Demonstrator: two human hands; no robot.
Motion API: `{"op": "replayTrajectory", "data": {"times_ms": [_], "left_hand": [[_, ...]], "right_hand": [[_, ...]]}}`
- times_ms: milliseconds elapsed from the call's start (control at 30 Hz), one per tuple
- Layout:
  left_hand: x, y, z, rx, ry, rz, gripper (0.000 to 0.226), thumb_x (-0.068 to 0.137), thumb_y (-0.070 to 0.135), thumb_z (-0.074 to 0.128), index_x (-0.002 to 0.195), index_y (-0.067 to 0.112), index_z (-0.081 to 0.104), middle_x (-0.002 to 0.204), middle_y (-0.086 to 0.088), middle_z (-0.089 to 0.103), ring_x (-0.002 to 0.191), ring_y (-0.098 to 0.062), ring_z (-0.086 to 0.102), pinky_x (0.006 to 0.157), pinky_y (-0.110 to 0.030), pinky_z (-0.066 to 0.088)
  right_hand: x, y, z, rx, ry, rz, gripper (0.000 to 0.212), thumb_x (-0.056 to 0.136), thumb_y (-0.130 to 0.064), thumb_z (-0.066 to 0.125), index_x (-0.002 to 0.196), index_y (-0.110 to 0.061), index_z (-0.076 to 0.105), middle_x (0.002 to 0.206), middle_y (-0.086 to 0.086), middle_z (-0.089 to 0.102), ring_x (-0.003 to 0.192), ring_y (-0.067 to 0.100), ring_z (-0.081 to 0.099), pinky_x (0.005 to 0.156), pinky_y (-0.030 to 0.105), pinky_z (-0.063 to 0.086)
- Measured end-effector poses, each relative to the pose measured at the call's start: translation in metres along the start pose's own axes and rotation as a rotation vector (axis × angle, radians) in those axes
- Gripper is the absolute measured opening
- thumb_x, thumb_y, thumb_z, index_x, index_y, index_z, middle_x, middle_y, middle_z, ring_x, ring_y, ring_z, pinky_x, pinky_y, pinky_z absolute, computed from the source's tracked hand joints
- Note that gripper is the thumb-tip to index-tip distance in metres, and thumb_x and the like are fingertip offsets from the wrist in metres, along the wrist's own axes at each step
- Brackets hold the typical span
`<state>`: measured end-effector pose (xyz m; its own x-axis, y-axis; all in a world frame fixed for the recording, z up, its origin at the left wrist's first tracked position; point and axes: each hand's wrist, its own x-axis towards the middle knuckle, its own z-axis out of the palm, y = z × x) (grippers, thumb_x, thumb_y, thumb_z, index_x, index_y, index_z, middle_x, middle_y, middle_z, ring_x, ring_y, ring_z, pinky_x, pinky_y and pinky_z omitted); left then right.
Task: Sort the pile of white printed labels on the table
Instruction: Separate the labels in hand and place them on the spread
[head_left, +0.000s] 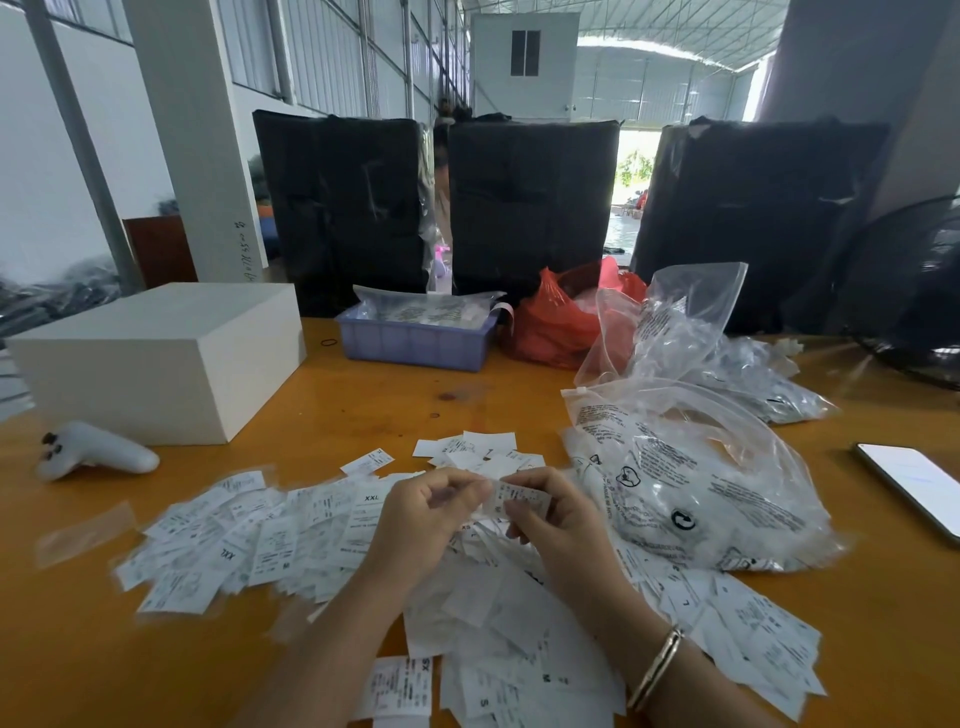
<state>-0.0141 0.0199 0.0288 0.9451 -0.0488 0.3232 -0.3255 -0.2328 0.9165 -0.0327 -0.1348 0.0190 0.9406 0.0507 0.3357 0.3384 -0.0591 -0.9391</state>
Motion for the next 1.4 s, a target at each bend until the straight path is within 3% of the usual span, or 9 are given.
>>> {"op": "replayTrajectory", "data": {"times_ms": [133,367,500,633,967,1400], "left_hand": [[-0.002,0.002,0.000,-0.021,0.015,0.001,0.017,0.071,0.050,0.060,0.080,0.038,0.069,0.075,0.028,0.069,0.075,0.008,0.064,0.057,-0.006,0.047],[-0.001,0.000,0.001,-0.089,-0.002,0.013,0.023,0.073,0.048,0.060,0.083,0.032,0.073,0.076,0.017,0.072,0.071,0.003,0.065,0.060,-0.010,0.049],[0.000,-0.003,0.000,-0.164,0.014,-0.013,0.030,0.068,0.047,0.066,0.088,0.025,0.070,0.074,0.007,0.074,0.071,-0.004,0.070,0.059,-0.012,0.051],[0.001,-0.008,-0.001,-0.135,0.028,0.010,0.029,0.069,0.045,0.068,0.082,0.020,0.069,0.075,0.005,0.074,0.074,-0.009,0.071,0.066,-0.016,0.054],[0.000,-0.005,-0.003,-0.017,0.037,0.075,0.026,0.072,0.047,0.065,0.078,0.023,0.071,0.074,0.013,0.073,0.070,0.000,0.068,0.058,-0.008,0.049],[0.000,-0.001,-0.003,-0.080,-0.024,0.012,0.036,0.065,0.059,0.061,0.074,0.026,0.072,0.072,0.009,0.074,0.069,-0.004,0.068,0.065,-0.011,0.051]], "right_hand": [[0.000,0.002,-0.001,-0.063,0.007,-0.013,0.022,0.088,-0.003,0.061,0.090,-0.024,0.063,0.073,-0.015,0.065,0.061,0.002,0.060,0.057,0.016,0.047],[0.002,0.004,0.001,-0.146,0.027,-0.030,0.034,0.086,-0.002,0.061,0.086,-0.036,0.063,0.075,-0.014,0.066,0.060,0.005,0.060,0.056,0.021,0.049],[0.003,0.004,-0.004,0.154,0.097,0.022,0.018,0.087,0.001,0.061,0.092,-0.016,0.064,0.074,-0.002,0.066,0.062,0.014,0.061,0.059,0.023,0.050],[0.005,0.001,-0.007,0.361,0.159,0.060,0.016,0.084,0.002,0.063,0.096,-0.008,0.063,0.072,0.006,0.065,0.061,0.019,0.063,0.059,0.024,0.053],[0.001,-0.001,0.000,0.189,0.129,0.001,0.018,0.087,0.003,0.061,0.096,-0.013,0.064,0.074,0.004,0.065,0.061,0.016,0.064,0.058,0.021,0.051],[0.002,-0.001,-0.001,0.063,0.195,-0.076,0.011,0.087,0.001,0.061,0.091,-0.009,0.062,0.079,0.001,0.068,0.066,0.012,0.067,0.063,0.021,0.053]]}}
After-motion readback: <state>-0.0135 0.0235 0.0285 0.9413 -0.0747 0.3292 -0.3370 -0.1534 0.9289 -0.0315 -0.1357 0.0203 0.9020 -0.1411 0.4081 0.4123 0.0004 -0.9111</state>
